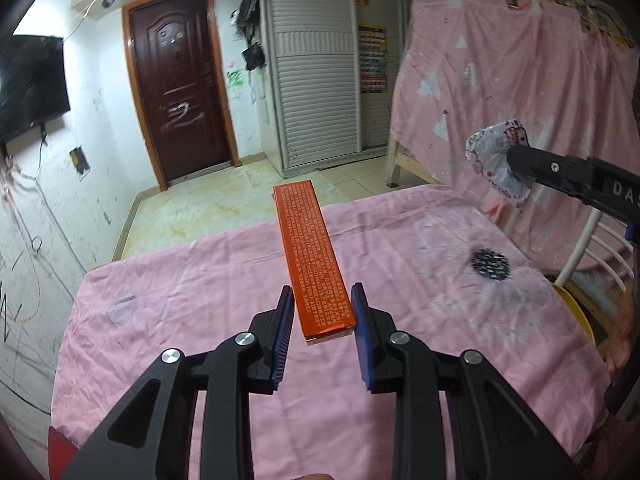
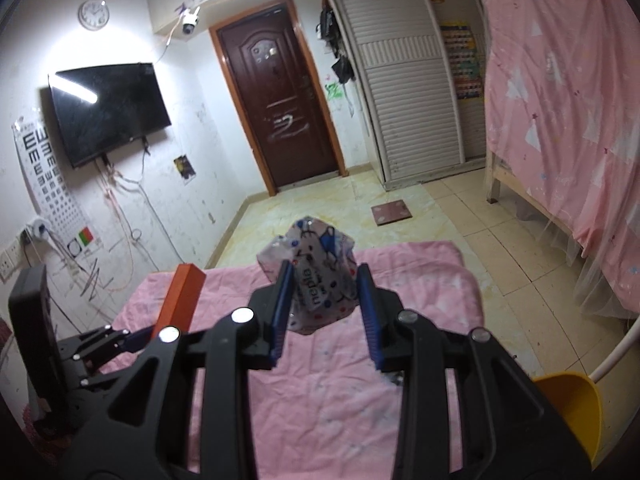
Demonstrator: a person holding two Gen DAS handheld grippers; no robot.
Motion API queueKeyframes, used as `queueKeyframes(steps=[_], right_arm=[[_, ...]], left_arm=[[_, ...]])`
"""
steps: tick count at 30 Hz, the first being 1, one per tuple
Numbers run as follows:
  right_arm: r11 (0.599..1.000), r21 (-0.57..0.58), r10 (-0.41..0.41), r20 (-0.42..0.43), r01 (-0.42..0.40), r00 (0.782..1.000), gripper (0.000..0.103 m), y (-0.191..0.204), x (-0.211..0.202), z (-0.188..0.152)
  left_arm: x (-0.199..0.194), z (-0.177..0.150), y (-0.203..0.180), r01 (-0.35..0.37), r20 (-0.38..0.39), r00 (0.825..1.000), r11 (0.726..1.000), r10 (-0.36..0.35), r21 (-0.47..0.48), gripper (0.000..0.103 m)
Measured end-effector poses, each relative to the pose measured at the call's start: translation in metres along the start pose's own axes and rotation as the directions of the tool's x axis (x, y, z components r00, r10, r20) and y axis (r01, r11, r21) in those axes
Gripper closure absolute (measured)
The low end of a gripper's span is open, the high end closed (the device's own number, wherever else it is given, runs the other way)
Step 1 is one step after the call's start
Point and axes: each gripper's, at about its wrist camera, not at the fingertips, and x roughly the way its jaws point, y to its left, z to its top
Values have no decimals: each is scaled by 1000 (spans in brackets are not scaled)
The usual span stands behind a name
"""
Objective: Collect trash
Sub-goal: 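Lift the orange box and white printed bag and carry them to the yellow bin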
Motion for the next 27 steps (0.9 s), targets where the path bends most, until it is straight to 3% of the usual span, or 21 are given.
queueKeyframes(steps=[14, 27], right_arm=[[985, 139, -114, 68, 104, 991, 72, -83, -60, -23], [957, 195, -233, 70, 216, 970, 72, -142, -94, -49]], left_arm=[[-14, 4, -90, 57, 33, 997, 987, -63, 151, 81], [-11, 7, -161, 106, 19, 993, 962, -114, 250, 81]])
